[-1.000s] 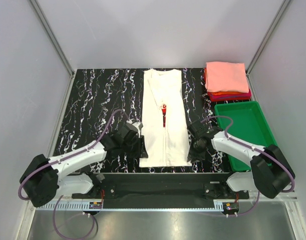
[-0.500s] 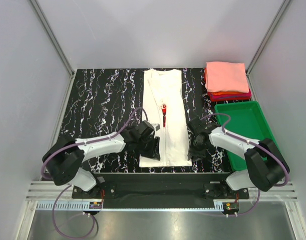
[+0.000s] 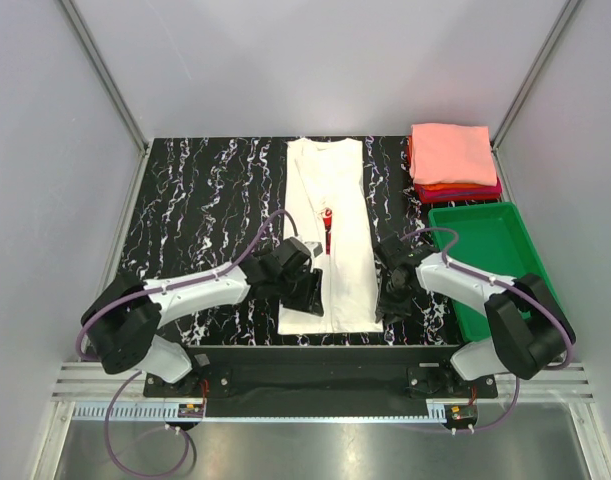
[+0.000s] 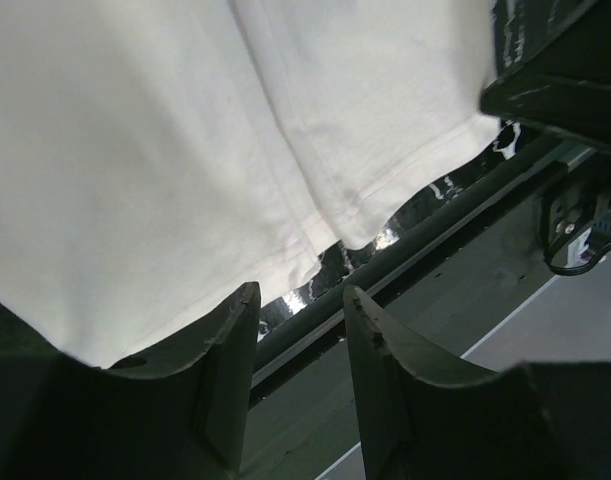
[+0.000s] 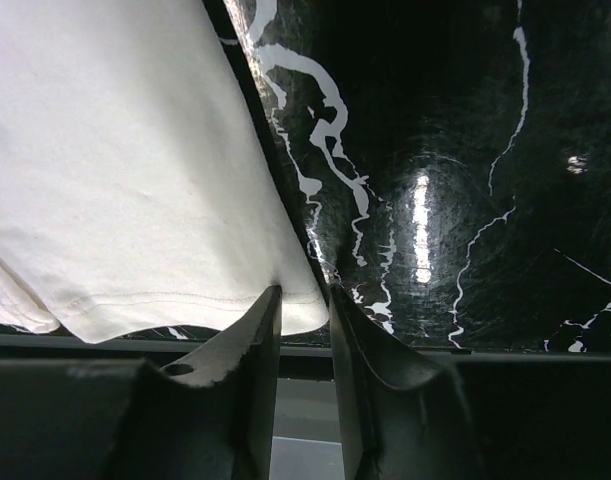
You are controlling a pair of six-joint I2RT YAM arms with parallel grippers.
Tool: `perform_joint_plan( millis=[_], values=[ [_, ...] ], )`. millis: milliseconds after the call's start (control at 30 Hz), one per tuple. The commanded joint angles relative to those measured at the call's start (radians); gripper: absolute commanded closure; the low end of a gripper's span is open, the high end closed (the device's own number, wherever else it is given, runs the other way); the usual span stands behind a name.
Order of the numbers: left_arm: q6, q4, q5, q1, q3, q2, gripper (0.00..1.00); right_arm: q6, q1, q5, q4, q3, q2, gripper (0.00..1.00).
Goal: Fold and stack the t-shirts
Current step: Fold the tshirt
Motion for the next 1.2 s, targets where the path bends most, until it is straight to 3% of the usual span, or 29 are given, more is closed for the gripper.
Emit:
perform_joint_plan(
  millis=[0,233,500,633,767,967,1167],
  values=[
    [0.027,0.023,-0.025,-0.002,0.078,-0.026,0.55,-0.017,-0.008,-0.042,-0.022,0.027,0.021,0.67],
    [0.030,0.076,0.056,0.001,0.174,0.098,0.56,-0.022,-0.006,-0.053,-0.036,0.044,0.055,0.66],
    [0.032,0.099,0.050,0.013,0.144,0.126,0.57,0.020,-0.008,-0.138,0.017,-0.001,0.070,0.69],
    [0.036,0.077,0.030,0.027,0.118,0.052,0.57,0.040,-0.008,-0.127,0.018,-0.008,0.049,0.73],
    [0.055,-0.035,-0.083,0.041,0.063,-0.067,0.56,0.047,-0.006,-0.128,0.020,-0.016,0.044,0.79],
    [-0.010,-0.134,-0.155,0.077,-0.129,-0.247,0.56,0.052,-0.006,-0.119,0.029,-0.022,0.023,0.99],
    [-0.070,-0.157,-0.116,0.102,-0.217,-0.307,0.57,0.041,-0.005,-0.107,0.024,-0.027,-0.016,1.00]
  ],
)
